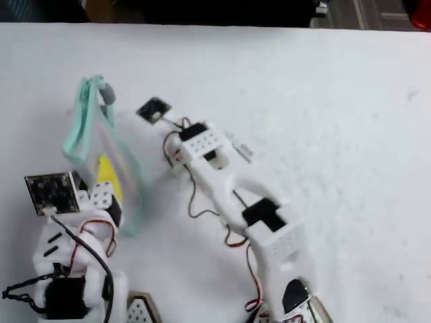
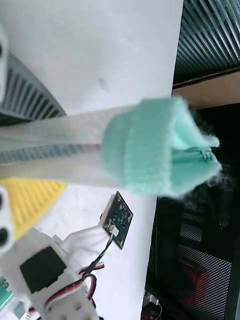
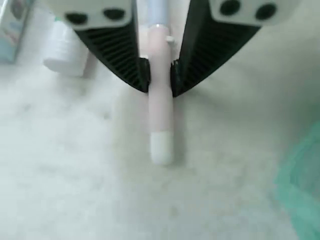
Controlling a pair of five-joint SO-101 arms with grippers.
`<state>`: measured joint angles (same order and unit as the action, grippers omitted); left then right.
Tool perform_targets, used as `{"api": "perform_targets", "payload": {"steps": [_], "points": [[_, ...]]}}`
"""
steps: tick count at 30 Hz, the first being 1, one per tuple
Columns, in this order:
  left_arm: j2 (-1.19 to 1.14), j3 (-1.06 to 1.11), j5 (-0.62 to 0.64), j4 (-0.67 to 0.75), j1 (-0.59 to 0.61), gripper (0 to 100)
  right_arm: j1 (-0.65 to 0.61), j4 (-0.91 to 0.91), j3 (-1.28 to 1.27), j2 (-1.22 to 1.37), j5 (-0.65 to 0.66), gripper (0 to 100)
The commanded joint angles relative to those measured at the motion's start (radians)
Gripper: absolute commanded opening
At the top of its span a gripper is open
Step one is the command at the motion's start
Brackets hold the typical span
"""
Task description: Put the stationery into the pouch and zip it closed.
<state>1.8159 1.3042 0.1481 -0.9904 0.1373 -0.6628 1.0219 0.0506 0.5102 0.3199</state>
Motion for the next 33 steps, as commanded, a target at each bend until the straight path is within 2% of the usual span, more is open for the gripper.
{"api": "perform_targets", "payload": {"steps": [1,9,16,20,25,33], "points": [[0.012,-0.034,0.012,0.063,-0.021,3,0.012,0.036,0.021,-0.005,0.012,1.5],[0.012,-0.034,0.006,0.101,-0.255,3,0.096,0.176,0.032,-0.133,0.005,1.5],[0.012,0.023,-0.002,0.209,-0.271,3,0.197,0.266,0.025,-0.475,0.005,1.5],[0.012,0.098,-0.074,0.288,-0.272,3,0.249,0.263,0.032,-0.687,0.003,1.5],[0.012,0.109,-0.072,0.298,-0.274,3,0.199,0.254,0.032,-0.981,0.003,1.5],[0.012,0.107,-0.072,0.273,-0.274,3,0.038,0.050,0.029,-1.374,0.003,1.5]]}}
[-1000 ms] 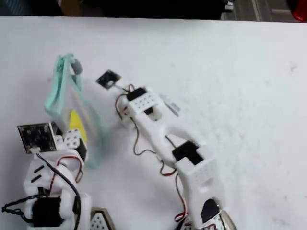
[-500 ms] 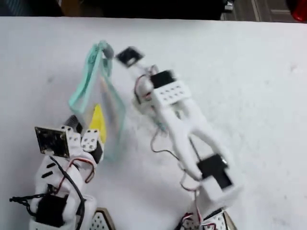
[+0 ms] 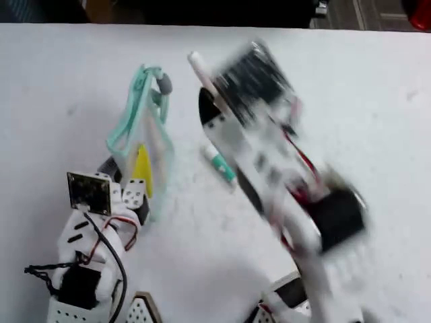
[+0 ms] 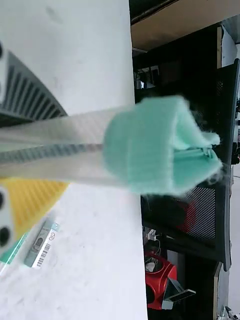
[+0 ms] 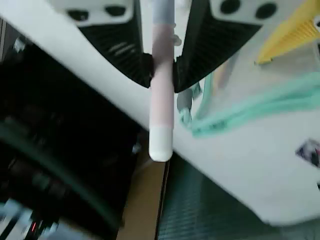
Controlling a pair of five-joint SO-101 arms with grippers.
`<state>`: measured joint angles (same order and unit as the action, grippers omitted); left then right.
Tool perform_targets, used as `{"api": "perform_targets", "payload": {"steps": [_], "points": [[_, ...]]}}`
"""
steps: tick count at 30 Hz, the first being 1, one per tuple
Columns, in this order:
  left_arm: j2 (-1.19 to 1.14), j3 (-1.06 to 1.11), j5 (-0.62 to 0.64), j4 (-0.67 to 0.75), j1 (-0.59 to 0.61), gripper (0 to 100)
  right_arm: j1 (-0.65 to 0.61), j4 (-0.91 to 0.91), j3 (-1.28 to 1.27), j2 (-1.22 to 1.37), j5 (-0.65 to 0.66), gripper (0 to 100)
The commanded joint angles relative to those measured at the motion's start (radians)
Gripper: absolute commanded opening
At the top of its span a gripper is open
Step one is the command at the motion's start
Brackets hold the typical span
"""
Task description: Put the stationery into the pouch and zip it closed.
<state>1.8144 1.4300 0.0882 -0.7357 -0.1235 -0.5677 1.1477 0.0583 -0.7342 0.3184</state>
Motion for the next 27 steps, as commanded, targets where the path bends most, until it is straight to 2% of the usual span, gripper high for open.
{"api": "perform_targets", "payload": {"steps": [1,7,11,16,21,25,27], "points": [[0.013,-0.018,-0.012,0.018,-0.013,3,-0.074,-0.097,0.018,-0.163,0.000,1.5],[0.013,-0.018,-0.012,0.018,-0.015,3,-0.094,-0.147,0.015,-0.225,-0.218,1.5],[0.013,-0.018,-0.012,0.005,-0.015,3,-0.096,-0.160,0.018,-0.199,-0.310,1.5],[0.013,-0.018,-0.012,0.005,-0.015,3,-0.096,-0.259,0.015,-0.090,-0.321,1.5],[0.013,-0.026,-0.017,0.005,-0.030,4,-0.097,-0.458,0.018,0.067,-0.321,1.5],[0.013,-0.080,-0.012,-0.118,-0.045,17,-0.113,-0.532,0.018,0.110,-0.324,1.5],[0.013,-0.115,-0.011,-0.183,-0.045,20,-0.139,-0.510,0.018,0.110,-0.322,1.5]]}}
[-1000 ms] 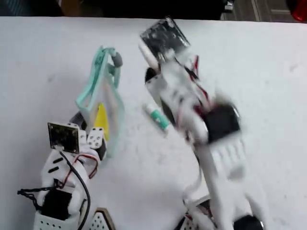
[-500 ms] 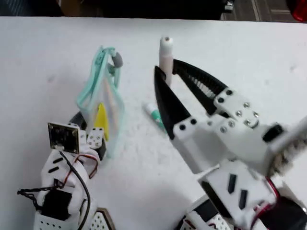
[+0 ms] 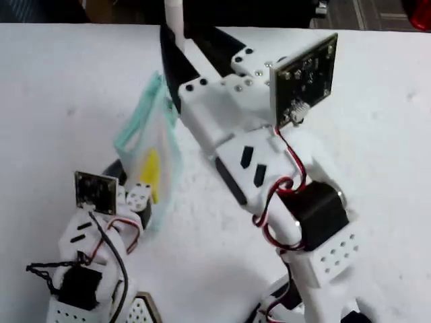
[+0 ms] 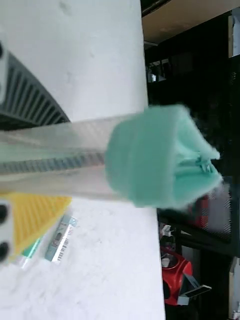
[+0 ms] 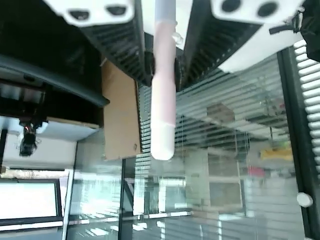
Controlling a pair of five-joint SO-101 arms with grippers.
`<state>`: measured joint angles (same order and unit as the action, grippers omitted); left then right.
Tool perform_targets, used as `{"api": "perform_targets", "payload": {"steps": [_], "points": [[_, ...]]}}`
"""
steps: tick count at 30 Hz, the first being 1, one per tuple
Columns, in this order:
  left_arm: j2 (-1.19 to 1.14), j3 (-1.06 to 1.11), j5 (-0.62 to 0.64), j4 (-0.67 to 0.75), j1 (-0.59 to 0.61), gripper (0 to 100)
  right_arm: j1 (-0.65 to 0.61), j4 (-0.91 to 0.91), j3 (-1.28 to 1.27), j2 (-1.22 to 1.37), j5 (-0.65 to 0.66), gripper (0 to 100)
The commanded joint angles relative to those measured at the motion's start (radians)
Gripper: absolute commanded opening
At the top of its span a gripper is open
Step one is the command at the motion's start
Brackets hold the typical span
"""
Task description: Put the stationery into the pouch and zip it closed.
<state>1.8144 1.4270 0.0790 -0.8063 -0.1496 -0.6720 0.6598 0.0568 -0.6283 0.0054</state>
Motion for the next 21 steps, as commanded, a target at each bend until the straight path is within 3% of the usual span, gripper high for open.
{"api": "perform_targets", "payload": {"steps": [1,21], "points": [[0.013,-0.126,-0.002,-0.130,-0.019,20,-0.048,-0.013,0.020,0.004,-0.008,1.5],[0.013,-0.141,-0.009,-0.178,-0.013,20,-0.102,-0.068,0.017,0.016,-0.014,1.5]]}}
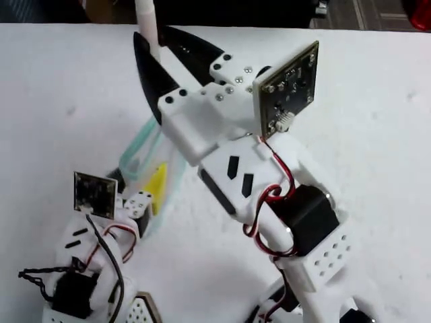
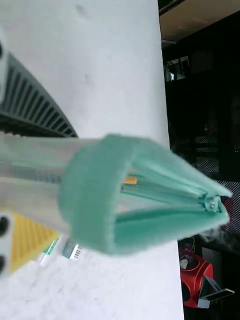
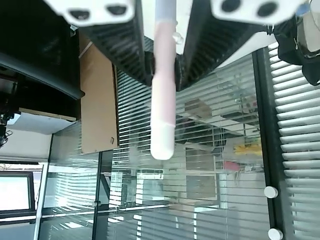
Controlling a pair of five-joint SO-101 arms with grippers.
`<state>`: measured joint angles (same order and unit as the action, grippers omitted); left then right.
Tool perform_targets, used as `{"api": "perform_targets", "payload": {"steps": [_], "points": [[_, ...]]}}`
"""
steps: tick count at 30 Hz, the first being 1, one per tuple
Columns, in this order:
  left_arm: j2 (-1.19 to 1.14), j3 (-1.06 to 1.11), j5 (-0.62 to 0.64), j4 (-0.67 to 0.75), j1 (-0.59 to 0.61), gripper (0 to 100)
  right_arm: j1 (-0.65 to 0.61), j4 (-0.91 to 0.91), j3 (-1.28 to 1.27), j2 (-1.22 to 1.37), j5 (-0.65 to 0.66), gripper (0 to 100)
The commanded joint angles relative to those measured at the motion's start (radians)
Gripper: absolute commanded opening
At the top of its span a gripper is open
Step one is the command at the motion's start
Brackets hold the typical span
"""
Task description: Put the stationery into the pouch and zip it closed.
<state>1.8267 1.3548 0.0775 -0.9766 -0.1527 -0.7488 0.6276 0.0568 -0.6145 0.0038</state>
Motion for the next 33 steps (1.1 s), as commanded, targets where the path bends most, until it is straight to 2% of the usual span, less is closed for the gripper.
{"api": "perform_targets", "payload": {"steps": [1,8,16,22,24,29,33], "points": [[0.001,-0.069,-0.008,-0.008,-0.012,20,-0.030,-0.041,0.015,0.007,-0.012,1.5],[0.001,-0.068,-0.008,-0.008,-0.008,20,-0.048,0.018,-0.100,0.013,-0.012,1.5],[0.001,-0.064,-0.008,-0.008,-0.008,20,-0.047,-0.085,-0.387,-0.087,-0.012,1.5],[0.001,-0.063,-0.008,-0.006,-0.008,20,-0.073,-0.084,-0.439,-0.171,-0.012,1.5],[0.001,-0.063,-0.008,-0.006,-0.008,20,-0.074,-0.058,-0.436,-0.179,-0.012,4.8],[0.001,-0.063,-0.008,-0.008,-0.008,20,-0.074,0.027,-0.434,-0.177,-0.048,23.5],[0.001,-0.063,-0.008,-0.008,-0.008,20,-0.068,0.041,-0.422,-0.185,-0.112,24.8]]}}
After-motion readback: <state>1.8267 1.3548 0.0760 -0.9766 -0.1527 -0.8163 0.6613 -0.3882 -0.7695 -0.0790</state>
